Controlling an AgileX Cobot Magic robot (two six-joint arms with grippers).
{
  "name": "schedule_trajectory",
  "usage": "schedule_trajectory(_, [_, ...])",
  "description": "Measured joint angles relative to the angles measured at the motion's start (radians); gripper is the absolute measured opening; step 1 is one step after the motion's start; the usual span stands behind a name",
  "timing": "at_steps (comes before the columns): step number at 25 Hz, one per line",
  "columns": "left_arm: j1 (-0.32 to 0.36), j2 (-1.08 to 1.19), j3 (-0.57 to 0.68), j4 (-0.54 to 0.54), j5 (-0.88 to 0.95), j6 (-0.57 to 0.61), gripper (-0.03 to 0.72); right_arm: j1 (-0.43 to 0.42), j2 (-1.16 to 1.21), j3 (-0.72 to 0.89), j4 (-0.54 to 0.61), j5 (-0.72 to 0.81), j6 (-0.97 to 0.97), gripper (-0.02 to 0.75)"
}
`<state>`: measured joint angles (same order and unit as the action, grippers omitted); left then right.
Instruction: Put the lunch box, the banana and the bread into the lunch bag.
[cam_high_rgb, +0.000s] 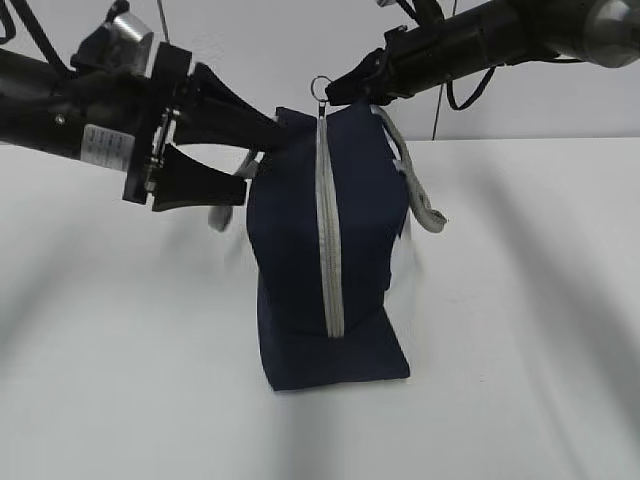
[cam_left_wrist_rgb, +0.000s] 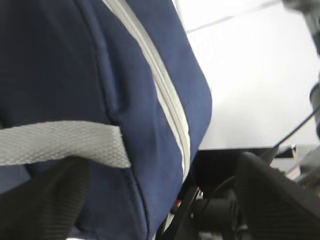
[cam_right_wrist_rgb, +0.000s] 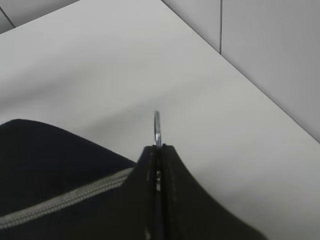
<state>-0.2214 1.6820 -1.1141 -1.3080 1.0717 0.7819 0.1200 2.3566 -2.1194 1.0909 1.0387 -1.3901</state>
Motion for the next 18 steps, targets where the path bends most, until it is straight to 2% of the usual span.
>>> schedule_trajectory(6, [0.075, 0.0, -0.06, 0.013, -0.008, -0.193, 0.578, -0.002, 0.0, -0.002, -0.018, 0.01, 0.002, -0.016])
schedule_trajectory(12, [0.078, 0.043, -0.196, 0.132, -0.072, -0.349, 0.559, -0.003, 0.0, -0.002, -0.036, 0.015, 0.002, -0.016])
schedule_trajectory(18, [0.079, 0.168, -0.379, 0.24, -0.007, -0.445, 0.547, -0.003, 0.0, -0.002, -0.057, 0.022, 0.002, -0.016])
